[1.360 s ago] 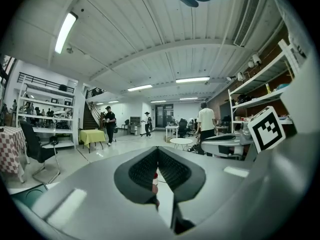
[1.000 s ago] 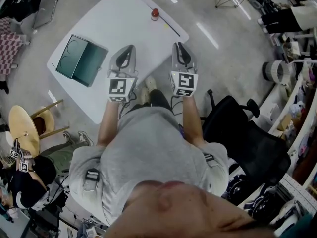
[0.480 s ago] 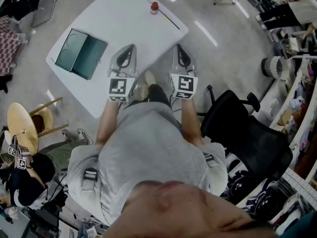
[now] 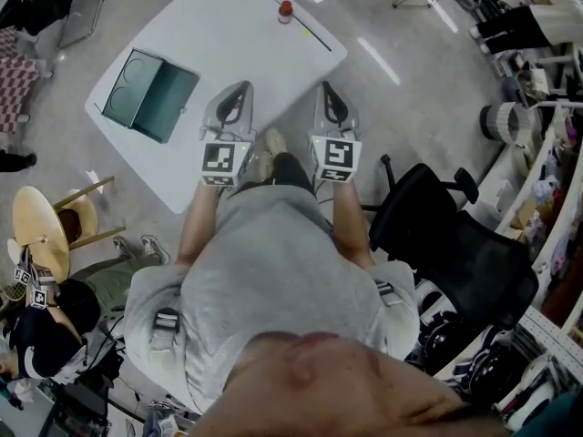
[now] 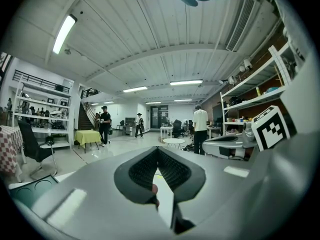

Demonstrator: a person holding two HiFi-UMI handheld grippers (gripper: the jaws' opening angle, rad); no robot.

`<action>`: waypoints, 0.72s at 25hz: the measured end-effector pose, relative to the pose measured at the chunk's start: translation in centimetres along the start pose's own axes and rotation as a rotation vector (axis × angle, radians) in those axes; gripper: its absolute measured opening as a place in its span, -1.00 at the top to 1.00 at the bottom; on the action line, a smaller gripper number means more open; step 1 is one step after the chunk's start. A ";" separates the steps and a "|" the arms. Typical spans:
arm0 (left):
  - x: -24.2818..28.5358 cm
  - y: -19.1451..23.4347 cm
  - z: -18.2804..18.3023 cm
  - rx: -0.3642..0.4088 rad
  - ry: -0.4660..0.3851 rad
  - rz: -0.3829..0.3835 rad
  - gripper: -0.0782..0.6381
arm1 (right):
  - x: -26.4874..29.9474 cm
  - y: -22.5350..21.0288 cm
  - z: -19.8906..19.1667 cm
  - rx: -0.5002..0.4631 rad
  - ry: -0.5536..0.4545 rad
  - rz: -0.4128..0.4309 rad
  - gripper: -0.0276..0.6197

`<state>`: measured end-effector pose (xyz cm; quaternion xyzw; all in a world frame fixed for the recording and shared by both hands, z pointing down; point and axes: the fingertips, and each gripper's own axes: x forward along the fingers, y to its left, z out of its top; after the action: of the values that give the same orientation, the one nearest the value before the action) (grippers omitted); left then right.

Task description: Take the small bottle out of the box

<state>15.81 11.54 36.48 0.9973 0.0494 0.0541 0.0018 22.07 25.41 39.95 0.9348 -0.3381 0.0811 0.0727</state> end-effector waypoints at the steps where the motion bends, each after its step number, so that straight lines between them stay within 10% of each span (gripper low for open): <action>1: 0.0 0.0 -0.1 -0.001 0.002 -0.001 0.75 | 0.0 0.0 0.0 -0.002 -0.001 0.002 0.91; 18: 0.2 0.0 -0.5 -0.016 0.006 -0.005 0.75 | 0.0 -0.1 0.5 -0.009 -0.013 0.002 0.91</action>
<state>15.98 11.61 37.00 0.9970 0.0515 0.0576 0.0096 22.20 25.34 39.48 0.9346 -0.3398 0.0735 0.0748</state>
